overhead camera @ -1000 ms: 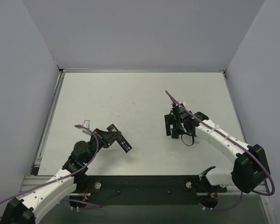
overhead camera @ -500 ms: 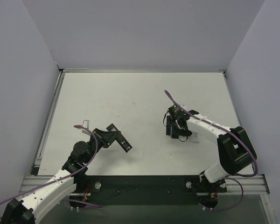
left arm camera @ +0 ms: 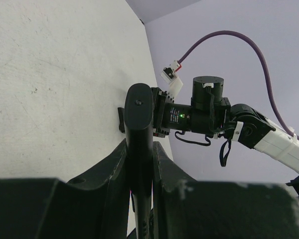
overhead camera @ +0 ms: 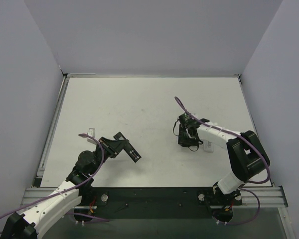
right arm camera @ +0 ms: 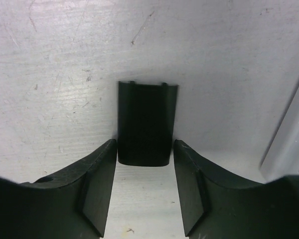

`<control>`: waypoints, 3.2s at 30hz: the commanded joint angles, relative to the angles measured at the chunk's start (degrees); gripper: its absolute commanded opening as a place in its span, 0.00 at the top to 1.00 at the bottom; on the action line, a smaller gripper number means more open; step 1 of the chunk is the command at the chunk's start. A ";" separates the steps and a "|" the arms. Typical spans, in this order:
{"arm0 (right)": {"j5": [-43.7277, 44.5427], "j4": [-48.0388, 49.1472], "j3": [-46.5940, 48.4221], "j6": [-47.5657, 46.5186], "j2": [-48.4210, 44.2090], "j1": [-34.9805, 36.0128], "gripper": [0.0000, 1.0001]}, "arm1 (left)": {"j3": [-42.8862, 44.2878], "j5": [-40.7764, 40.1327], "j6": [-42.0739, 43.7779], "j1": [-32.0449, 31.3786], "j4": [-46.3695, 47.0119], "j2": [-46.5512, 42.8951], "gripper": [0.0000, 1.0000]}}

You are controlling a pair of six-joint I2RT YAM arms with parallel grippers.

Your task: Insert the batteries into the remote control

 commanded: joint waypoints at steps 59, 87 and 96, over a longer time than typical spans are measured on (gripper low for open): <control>-3.06 -15.94 33.37 -21.49 -1.22 42.02 0.69 | -1.05 -1.98 -11.47 -0.06 8.94 1.23 1.00; -2.53 -20.51 37.42 -16.66 2.91 42.19 0.63 | -1.32 -3.48 -11.64 -0.06 9.29 -0.53 1.00; -2.35 -20.51 37.42 -17.36 2.73 42.19 0.54 | -1.84 -3.30 -12.52 -0.06 10.00 -0.71 1.00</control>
